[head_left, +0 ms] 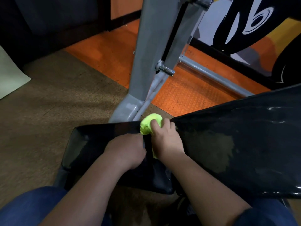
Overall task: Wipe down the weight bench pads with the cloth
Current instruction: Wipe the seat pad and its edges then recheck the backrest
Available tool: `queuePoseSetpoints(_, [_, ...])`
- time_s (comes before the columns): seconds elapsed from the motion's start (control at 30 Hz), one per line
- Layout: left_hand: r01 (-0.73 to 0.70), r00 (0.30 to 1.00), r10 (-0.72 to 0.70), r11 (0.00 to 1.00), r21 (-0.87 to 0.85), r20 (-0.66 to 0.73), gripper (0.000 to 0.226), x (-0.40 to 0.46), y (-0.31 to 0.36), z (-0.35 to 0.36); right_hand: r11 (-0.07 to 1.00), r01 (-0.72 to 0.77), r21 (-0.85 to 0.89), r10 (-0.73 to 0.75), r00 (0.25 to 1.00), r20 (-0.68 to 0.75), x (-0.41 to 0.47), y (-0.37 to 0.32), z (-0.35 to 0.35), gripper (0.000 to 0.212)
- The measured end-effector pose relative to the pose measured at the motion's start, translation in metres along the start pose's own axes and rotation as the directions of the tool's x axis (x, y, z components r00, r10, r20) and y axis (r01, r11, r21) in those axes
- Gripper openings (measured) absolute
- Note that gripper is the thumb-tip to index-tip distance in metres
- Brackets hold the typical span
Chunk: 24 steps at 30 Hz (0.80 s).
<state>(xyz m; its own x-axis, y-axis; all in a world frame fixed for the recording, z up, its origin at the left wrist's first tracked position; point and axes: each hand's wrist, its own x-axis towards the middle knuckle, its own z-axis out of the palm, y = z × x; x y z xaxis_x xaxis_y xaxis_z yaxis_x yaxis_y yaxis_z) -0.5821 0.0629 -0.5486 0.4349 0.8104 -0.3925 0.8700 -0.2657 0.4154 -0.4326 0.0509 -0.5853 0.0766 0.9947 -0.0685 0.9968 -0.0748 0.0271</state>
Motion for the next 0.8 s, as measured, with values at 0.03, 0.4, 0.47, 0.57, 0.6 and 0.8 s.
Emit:
queuePoseSetpoints(0.03, [0.008,1.0,-0.008,1.0,-0.002,-0.001,0.012,-0.001,0.0,-0.002,1.0,-0.017,-0.004,0.017,1.0,-0.005,-0.001,0.002,0.0,0.056])
queuePoseSetpoints(0.4, [0.029,1.0,-0.029,1.0,0.002,-0.004,0.01,-0.005,-0.008,-0.006,0.996,-0.074,0.059,0.078,0.994,-0.079,-0.011,-0.002,0.005,0.056])
queuePoseSetpoints(0.47, [0.024,1.0,-0.023,1.0,0.008,-0.01,0.008,-0.004,-0.007,-0.006,0.998,-0.032,0.053,0.038,0.992,-0.124,-0.016,-0.006,0.009,0.048])
queuePoseSetpoints(0.57, [0.04,0.999,-0.041,0.999,0.014,0.018,0.024,-0.005,-0.008,-0.007,0.998,0.056,0.026,-0.051,0.984,-0.172,-0.027,0.006,0.016,0.049])
queuePoseSetpoints(0.6, [0.049,0.999,-0.049,0.999,0.012,0.019,0.028,-0.005,-0.009,-0.008,0.999,0.045,0.027,-0.039,0.981,-0.19,-0.025,0.008,0.016,0.048])
queuePoseSetpoints(0.8, [0.054,0.998,-0.054,0.998,-0.01,0.034,0.011,-0.006,-0.008,-0.009,0.998,0.047,0.029,-0.039,0.972,-0.23,-0.034,0.001,0.02,0.043])
